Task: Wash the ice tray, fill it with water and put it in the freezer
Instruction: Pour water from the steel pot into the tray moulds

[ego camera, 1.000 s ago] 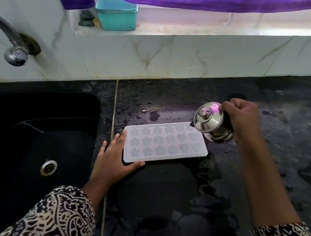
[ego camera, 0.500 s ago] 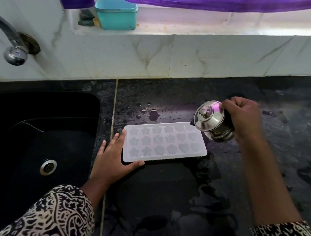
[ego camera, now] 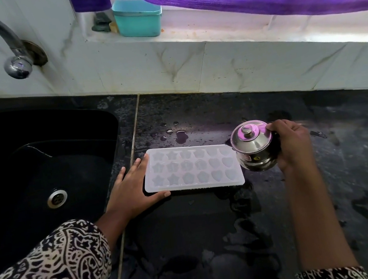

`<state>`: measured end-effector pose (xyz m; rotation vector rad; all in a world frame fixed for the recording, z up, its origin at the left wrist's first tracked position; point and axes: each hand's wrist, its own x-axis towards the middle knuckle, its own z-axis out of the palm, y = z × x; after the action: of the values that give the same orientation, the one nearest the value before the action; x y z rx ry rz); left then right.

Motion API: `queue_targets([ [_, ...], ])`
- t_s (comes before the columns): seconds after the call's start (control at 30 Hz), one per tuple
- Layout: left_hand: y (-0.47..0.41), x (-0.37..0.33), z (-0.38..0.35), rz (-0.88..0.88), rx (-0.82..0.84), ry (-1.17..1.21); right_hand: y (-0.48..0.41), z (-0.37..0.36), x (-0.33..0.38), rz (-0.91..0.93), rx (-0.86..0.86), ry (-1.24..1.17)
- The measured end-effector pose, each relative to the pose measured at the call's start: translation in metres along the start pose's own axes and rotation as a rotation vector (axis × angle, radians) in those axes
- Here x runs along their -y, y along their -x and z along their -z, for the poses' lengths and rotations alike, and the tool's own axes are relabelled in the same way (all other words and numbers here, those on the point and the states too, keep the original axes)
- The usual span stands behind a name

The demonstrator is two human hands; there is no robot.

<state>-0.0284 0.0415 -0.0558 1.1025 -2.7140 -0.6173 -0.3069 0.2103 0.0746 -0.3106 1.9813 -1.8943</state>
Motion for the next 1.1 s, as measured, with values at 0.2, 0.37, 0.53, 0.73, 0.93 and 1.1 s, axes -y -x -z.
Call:
queue_targets([
  [0.2, 0.0, 0.0, 0.0, -0.001, 0.002, 0.007, 0.001, 0.006, -0.003, -0.012, -0.028, 0.009],
  [0.37, 0.0, 0.0, 0.0, -0.003, 0.0, 0.013, -0.005, 0.013, -0.007, 0.03, -0.051, 0.046],
  [0.53, 0.0, 0.001, -0.001, 0.006, -0.004, 0.006, -0.005, 0.015, -0.007, 0.095, -0.049, 0.112],
  [0.73, 0.0, 0.0, 0.0, 0.006, -0.005, 0.009, -0.003, 0.016, -0.005, 0.159, -0.041, 0.171],
  [0.93, 0.0, 0.0, 0.0, 0.006, -0.002, 0.002, -0.003, 0.015, -0.002, 0.196, -0.037, 0.212],
  [1.1, 0.0, 0.0, -0.001, 0.002, -0.01, 0.01, -0.004, 0.014, -0.003, 0.198, -0.044, 0.209],
])
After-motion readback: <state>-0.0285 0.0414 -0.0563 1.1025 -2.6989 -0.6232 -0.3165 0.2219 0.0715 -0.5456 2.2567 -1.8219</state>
